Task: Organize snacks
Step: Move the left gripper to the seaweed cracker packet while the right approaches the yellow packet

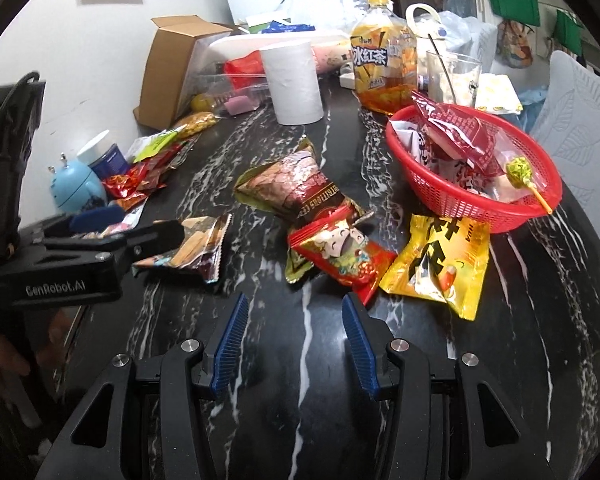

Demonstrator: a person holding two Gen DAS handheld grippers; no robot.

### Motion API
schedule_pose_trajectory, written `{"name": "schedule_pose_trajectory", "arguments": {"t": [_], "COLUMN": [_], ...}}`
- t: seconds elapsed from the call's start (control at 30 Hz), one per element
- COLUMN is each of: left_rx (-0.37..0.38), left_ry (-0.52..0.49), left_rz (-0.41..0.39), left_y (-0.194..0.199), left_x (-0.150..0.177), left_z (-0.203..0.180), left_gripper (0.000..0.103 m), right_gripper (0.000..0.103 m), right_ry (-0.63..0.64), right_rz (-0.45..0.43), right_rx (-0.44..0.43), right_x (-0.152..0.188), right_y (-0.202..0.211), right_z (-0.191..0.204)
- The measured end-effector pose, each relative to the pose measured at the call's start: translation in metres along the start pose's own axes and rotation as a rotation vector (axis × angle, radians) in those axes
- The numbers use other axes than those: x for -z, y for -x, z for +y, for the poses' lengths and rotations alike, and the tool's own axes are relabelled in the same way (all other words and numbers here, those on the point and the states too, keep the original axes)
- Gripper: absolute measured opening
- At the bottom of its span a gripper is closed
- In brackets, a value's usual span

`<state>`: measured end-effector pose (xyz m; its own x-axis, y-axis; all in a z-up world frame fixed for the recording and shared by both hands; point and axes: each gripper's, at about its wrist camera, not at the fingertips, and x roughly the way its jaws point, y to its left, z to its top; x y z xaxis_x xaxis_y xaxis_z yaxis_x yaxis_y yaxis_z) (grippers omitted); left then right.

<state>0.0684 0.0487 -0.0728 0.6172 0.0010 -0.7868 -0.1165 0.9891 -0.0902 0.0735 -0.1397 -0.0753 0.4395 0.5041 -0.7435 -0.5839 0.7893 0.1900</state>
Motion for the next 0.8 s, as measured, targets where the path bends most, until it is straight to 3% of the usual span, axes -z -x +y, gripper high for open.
{"name": "schedule_pose_trajectory", "arguments": {"t": [0.17, 0.53, 0.8], "left_rx": [0.054, 0.033, 0.092], "left_ry": [-0.046, -0.136, -0.076], "left_rz": [0.114, 0.149, 0.117], "left_y": [-0.030, -0.019, -0.004], "left_x": [-0.002, 0.017, 0.019], "left_z": [0.002, -0.010, -0.014], "left_gripper": [0.103, 0.103, 0.103], "right_gripper": [0.049, 0.049, 0.049], "right_ry": [0.008, -0.007, -0.024], "right_rz": [0.016, 0.030, 0.013], "right_rx": [-0.009, -0.015, -0.011], "right_x": [-0.005, -0.002, 0.003], "right_y": [-0.008, -0.010, 0.001], "right_z": [-0.001, -0.009, -0.013]}}
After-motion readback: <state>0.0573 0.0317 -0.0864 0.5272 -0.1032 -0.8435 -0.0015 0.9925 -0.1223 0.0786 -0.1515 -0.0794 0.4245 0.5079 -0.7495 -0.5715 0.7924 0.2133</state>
